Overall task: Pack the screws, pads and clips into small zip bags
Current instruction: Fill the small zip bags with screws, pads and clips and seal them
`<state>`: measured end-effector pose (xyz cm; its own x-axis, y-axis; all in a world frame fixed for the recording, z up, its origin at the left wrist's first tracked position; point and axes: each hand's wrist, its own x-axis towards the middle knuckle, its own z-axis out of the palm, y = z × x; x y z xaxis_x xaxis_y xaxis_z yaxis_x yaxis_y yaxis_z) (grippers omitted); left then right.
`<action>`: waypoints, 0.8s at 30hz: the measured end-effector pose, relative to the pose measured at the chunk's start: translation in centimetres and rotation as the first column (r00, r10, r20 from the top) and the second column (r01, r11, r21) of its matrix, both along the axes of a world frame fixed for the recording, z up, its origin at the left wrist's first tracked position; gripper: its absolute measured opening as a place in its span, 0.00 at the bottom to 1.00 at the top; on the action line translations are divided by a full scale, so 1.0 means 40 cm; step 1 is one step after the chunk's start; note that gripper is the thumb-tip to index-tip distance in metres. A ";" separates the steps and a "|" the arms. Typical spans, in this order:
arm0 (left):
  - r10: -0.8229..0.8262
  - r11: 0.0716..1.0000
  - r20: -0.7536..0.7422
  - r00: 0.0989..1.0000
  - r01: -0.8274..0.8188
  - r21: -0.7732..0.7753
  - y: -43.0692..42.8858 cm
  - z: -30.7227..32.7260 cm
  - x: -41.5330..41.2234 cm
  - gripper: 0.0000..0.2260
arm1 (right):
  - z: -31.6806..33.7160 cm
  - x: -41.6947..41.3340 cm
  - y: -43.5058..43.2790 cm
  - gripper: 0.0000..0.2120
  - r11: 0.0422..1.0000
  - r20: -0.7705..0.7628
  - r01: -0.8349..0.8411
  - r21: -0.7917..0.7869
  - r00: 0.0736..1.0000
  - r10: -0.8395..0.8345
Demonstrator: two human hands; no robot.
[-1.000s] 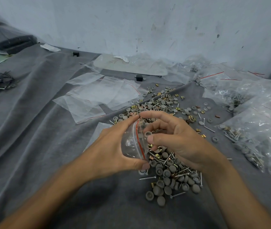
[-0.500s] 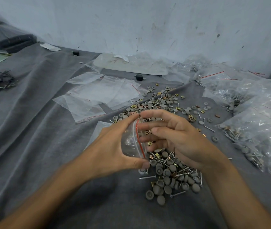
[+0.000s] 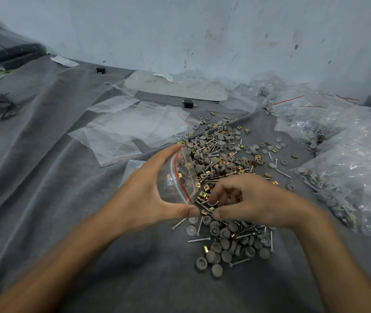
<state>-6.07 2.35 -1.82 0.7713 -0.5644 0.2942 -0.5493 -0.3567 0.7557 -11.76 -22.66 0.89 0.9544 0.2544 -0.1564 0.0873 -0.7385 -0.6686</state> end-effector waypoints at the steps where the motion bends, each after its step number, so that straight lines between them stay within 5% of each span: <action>1: 0.001 1.000 0.000 1.000 -0.001 -0.001 0.000 0.000 0.000 0.54 | -0.001 -0.002 0.011 0.11 0.999 -0.010 -0.042 -0.029 0.999 0.041; 6: -0.014 1.000 -0.006 1.000 0.013 -0.009 0.000 -0.001 0.000 0.52 | -0.010 -0.013 0.059 0.19 0.916 -0.030 -0.136 -0.378 0.990 0.135; 24: 0.010 0.999 -0.022 1.000 -0.009 0.048 -0.001 -0.012 0.004 0.51 | -0.036 0.011 0.060 0.13 0.903 0.132 -0.012 -0.430 0.988 0.076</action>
<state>-5.90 2.30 -2.31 0.7830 -0.5698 0.2493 -0.5286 -0.3983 0.7496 -11.30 -20.26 -0.56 0.9639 0.2360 -0.1230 0.1968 -0.9432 -0.2675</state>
